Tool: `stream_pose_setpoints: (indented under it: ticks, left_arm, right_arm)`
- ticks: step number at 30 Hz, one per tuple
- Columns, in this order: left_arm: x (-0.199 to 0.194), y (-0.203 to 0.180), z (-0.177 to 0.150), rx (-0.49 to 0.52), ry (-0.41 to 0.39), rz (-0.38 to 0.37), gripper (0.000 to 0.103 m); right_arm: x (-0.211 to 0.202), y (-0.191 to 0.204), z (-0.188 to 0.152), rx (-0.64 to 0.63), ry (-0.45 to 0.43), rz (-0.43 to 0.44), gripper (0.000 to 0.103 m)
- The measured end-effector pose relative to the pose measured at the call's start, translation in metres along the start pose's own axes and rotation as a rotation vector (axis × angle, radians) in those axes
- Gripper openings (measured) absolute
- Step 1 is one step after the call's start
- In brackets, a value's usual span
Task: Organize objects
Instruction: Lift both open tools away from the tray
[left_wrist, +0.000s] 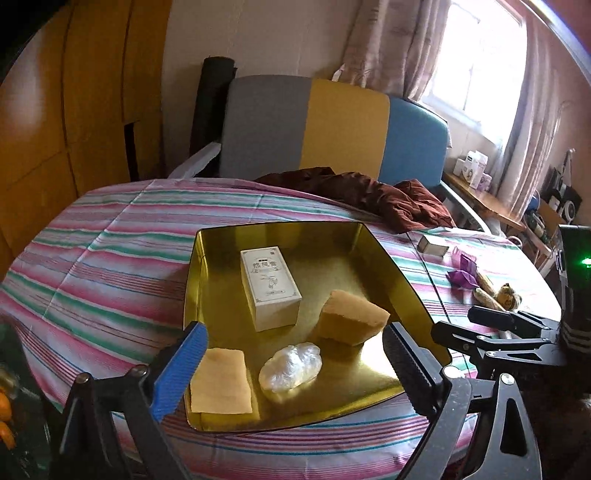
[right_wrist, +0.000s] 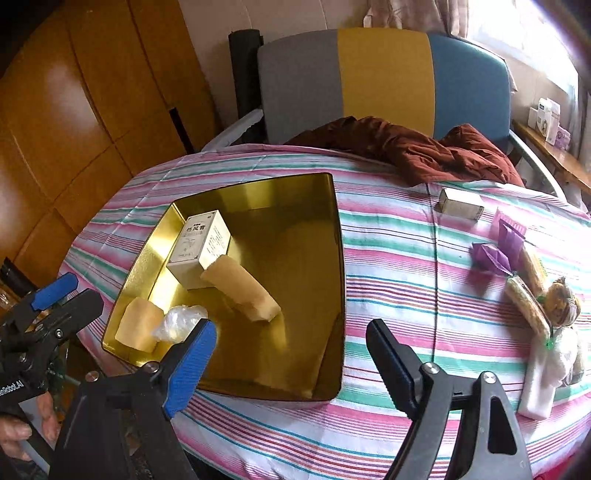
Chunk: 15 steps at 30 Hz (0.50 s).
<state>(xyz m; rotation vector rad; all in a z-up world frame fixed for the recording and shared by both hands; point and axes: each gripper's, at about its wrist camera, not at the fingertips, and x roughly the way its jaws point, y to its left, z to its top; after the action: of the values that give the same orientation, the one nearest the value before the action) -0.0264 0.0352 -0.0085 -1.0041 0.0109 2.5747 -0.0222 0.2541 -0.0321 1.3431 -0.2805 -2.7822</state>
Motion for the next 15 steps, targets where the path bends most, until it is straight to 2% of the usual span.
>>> stream_pose_setpoints:
  ticks: [8, 15]
  left_arm:
    - [0.0, -0.022, 0.004, 0.059, -0.009, -0.014, 0.097]
    - [0.006, -0.042, 0.007, 0.103, 0.006, -0.059, 0.097]
  right_arm:
    - [-0.008, -0.015, -0.003, 0.039, -0.016, -0.014, 0.085]
    - [-0.017, -0.04, -0.006, 0.091, -0.028, -0.052, 0.085]
